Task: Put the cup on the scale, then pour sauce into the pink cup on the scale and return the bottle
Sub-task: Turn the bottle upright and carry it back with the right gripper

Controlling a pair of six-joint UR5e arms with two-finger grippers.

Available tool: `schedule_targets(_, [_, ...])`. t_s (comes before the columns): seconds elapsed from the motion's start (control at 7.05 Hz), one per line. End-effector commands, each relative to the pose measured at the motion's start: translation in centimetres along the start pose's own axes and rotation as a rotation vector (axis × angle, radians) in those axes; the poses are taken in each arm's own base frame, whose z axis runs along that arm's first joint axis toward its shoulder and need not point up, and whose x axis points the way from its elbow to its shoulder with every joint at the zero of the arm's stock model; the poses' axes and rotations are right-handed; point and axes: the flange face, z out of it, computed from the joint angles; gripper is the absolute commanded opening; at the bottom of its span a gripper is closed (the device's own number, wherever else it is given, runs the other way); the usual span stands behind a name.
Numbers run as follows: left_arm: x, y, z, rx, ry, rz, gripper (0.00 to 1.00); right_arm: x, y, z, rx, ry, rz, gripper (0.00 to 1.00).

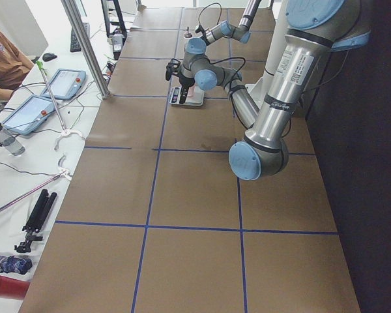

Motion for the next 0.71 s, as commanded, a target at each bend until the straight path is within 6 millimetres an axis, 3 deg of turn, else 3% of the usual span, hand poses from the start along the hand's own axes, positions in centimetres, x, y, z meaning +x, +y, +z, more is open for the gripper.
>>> schedule_targets(0.0, [-0.1,0.0,0.0,0.000,-0.002,-0.001,0.67,0.0,0.7,-0.1,0.014,0.008,-0.020,0.00])
schedule_targets(0.14, [0.0,0.0,0.1,0.000,-0.002,-0.001,0.67,-0.2,1.7,-0.4,0.012,0.008,-0.036,0.00])
schedule_targets(0.57, [0.0,0.0,0.1,0.000,-0.002,-0.001,0.67,-0.3,2.3,-0.8,0.016,0.004,-0.043,0.00])
